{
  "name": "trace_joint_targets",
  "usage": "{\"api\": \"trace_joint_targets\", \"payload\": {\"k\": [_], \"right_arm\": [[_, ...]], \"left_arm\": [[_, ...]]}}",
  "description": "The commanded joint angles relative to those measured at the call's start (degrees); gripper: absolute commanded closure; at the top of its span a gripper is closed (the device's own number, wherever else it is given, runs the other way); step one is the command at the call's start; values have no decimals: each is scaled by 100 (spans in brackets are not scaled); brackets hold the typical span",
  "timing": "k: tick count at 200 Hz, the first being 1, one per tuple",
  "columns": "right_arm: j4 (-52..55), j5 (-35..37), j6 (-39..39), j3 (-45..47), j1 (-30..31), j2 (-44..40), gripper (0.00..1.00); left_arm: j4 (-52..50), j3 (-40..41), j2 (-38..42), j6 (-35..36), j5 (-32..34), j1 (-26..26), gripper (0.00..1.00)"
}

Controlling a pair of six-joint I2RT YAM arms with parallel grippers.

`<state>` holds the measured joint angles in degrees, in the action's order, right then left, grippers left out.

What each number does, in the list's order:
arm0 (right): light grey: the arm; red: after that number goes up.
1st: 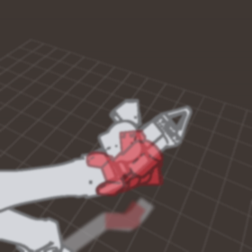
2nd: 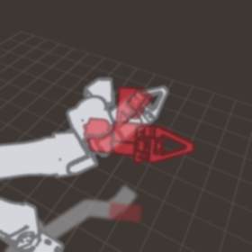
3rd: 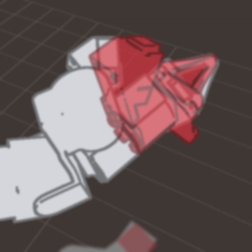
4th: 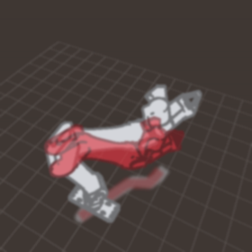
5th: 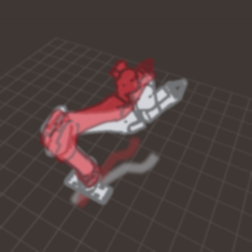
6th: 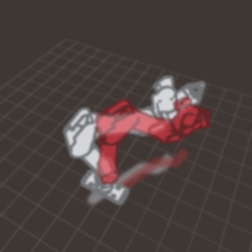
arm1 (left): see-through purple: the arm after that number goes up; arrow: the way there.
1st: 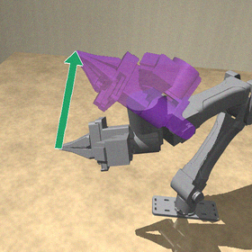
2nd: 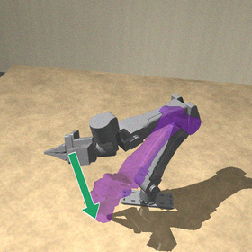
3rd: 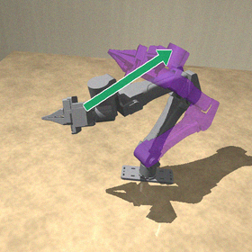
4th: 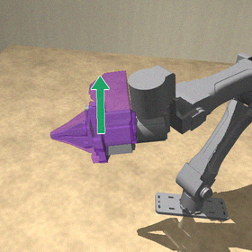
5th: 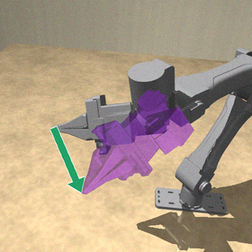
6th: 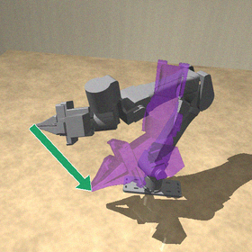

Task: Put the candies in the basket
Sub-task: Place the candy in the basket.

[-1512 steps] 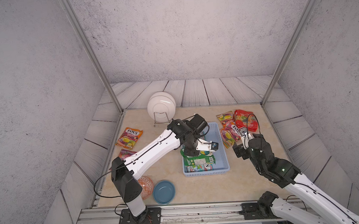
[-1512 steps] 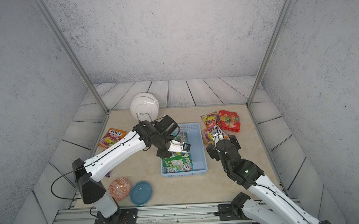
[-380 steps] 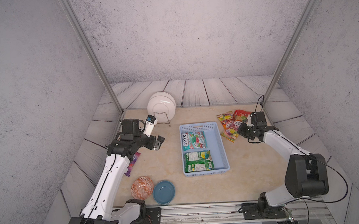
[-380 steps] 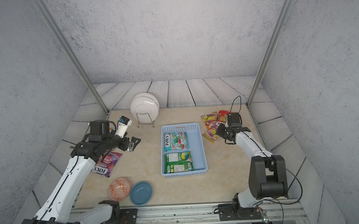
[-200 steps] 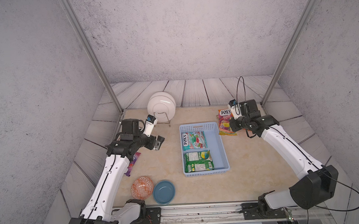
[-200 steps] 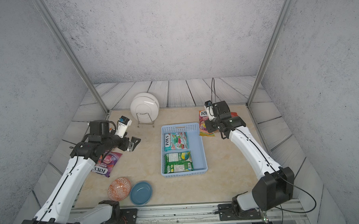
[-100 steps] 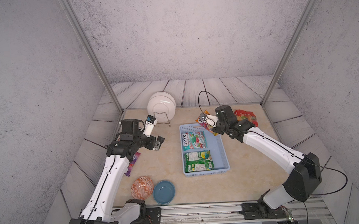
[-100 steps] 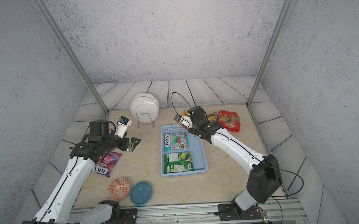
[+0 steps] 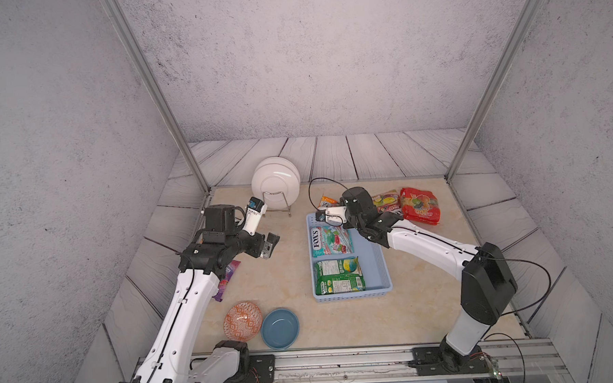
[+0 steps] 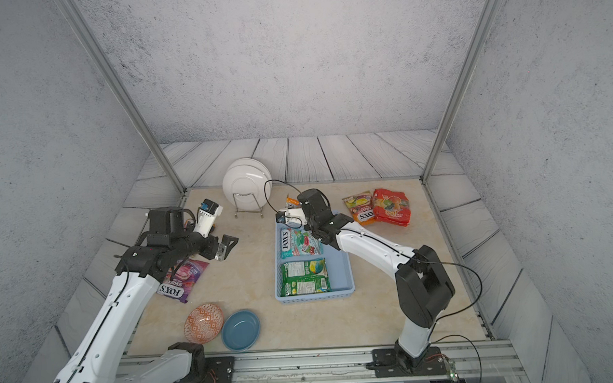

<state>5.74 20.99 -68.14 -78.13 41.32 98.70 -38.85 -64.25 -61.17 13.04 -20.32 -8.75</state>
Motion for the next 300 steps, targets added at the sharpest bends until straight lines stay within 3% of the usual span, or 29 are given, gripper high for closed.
{"api": "trace_joint_targets", "payload": {"k": [1,26,104,178,221,259,284,300], "right_arm": [[-557,-8,-423,-84,51,327,100],[-958,366,-715,-95,79,658,100],[-1832,299,-1208,13,82,1315,100],[-1664,148,-847,432,139,1187,100],[-1012,153,-320,631,374,697,90],[-28,-70,340,904,554,189,69],[743,-704,920,1030,616,-221,54],[1033,-1038,1308,1055,615,-446,50]], "left_arm": [[-30,-20,50,50,0,5,2],[-150,-135,-14,60,133,12,2],[-65,-58,-93,58,46,-8,2],[-98,-117,-83,25,103,-19,2],[-88,-127,-98,27,114,-13,2],[-100,-127,-129,20,78,-15,2],[9,-25,-110,14,-62,-12,2],[-37,-91,-180,0,-37,-5,2]]}}
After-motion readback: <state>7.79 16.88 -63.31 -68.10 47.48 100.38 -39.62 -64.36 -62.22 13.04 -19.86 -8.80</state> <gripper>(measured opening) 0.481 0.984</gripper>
